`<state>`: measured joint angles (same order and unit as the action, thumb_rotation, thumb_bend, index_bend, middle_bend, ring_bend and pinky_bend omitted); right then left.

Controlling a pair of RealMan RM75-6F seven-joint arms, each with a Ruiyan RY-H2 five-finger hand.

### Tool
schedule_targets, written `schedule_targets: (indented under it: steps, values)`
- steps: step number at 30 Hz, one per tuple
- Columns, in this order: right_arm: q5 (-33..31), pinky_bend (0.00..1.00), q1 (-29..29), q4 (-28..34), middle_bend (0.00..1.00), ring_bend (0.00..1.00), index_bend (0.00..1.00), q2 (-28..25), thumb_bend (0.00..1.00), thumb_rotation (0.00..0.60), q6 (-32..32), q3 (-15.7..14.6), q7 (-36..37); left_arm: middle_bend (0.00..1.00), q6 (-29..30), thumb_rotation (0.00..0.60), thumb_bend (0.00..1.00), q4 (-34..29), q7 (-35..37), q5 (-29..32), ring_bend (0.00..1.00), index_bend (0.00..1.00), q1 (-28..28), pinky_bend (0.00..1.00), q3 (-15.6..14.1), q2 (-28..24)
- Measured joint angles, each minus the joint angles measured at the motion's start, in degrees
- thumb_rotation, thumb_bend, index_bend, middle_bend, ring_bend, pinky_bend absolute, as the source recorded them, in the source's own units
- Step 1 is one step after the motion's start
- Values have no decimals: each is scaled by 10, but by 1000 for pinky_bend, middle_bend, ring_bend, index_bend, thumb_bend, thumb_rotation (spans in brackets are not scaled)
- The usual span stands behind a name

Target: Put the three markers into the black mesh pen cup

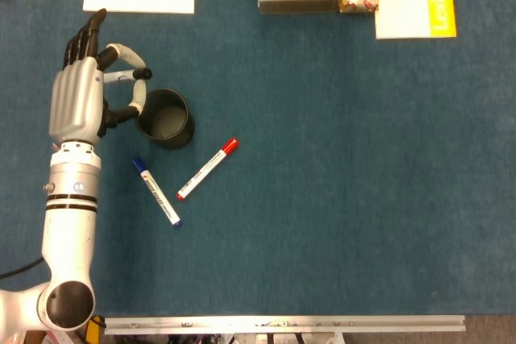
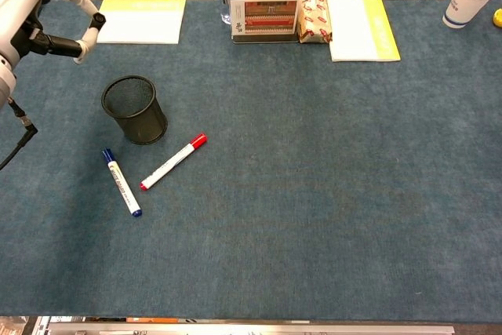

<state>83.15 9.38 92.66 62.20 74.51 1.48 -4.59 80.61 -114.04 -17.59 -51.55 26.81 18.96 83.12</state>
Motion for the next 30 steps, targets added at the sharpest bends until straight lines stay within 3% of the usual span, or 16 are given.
schedule_targets:
  steps: [15, 30]
  values:
    - [-2, 405, 0, 0, 176, 109, 82, 1, 0, 600, -2, 0, -2, 0, 1, 600, 443, -33, 92, 64, 0, 602, -19, 0, 45, 12]
    - [-6, 406, 1, 0, 176, 109, 82, -1, 0, 600, -3, 1, 0, 0, -27, 600, 443, -35, 161, 69, 0, 607, -32, 0, 43, 19]
